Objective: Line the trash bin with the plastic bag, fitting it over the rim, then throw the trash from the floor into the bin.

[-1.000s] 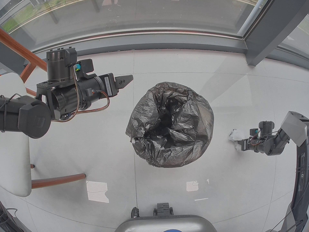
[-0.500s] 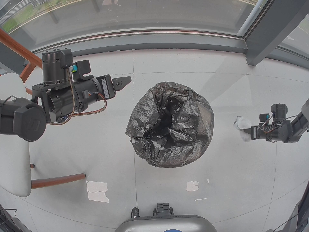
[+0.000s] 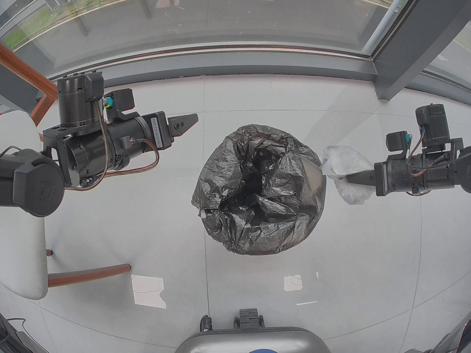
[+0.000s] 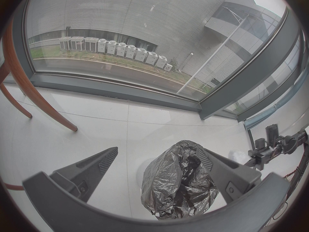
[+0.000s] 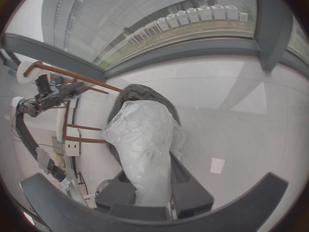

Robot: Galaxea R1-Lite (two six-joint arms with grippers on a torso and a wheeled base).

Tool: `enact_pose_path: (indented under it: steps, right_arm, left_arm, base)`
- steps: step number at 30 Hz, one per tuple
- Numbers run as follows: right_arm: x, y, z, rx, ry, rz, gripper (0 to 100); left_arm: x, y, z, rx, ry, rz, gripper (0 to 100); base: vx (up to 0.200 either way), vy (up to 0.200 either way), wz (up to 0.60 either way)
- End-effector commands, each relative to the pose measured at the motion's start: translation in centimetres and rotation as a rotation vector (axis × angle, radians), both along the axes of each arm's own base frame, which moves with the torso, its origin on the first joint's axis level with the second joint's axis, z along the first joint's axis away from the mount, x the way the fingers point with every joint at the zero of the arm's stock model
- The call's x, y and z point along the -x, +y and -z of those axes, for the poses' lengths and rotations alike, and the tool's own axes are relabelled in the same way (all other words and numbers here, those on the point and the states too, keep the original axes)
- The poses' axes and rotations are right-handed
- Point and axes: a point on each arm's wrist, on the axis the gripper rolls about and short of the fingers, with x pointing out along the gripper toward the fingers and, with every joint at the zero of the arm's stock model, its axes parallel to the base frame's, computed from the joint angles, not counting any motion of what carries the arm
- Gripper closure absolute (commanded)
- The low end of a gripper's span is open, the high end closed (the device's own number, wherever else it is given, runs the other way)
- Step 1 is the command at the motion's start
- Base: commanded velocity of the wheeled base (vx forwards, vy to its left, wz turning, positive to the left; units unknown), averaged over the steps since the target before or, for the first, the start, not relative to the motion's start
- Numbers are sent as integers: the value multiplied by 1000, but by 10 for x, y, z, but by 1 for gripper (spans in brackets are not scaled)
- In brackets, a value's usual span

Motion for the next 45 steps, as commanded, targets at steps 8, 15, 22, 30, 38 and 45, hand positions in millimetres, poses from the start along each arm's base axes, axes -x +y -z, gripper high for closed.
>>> enact_pose_path:
  steps: [8,15,22,30,38,45]
  right_arm:
    - [21,65,-38,-55,-90,-184,100]
    - [17,87,-48,-75,-120,-241,100]
    - [21,84,-47,-74,-115,-241,0]
    - [48,65,-73,-138,-150,-197,0]
    - [98,16,-74,-145,-179,-70,0]
    - [151,-31,-57,-138,-222,76,0]
  left_arm:
    - [1,0,-1,-5,-6,3,0]
    - [1,0,-4,12,-45,3,0]
    - [1,0,-2,11,-41,3,0]
    - [5,2,-3,12,-44,6,0]
    - [23,10,-4,12,-42,7,0]
    - [61,30,-4,18,-46,-7,0]
  base:
    - [0,0,0]
    - [0,0,0]
    - [0,0,0]
    - [0,0,0]
    - [0,0,0]
    - [0,0,0]
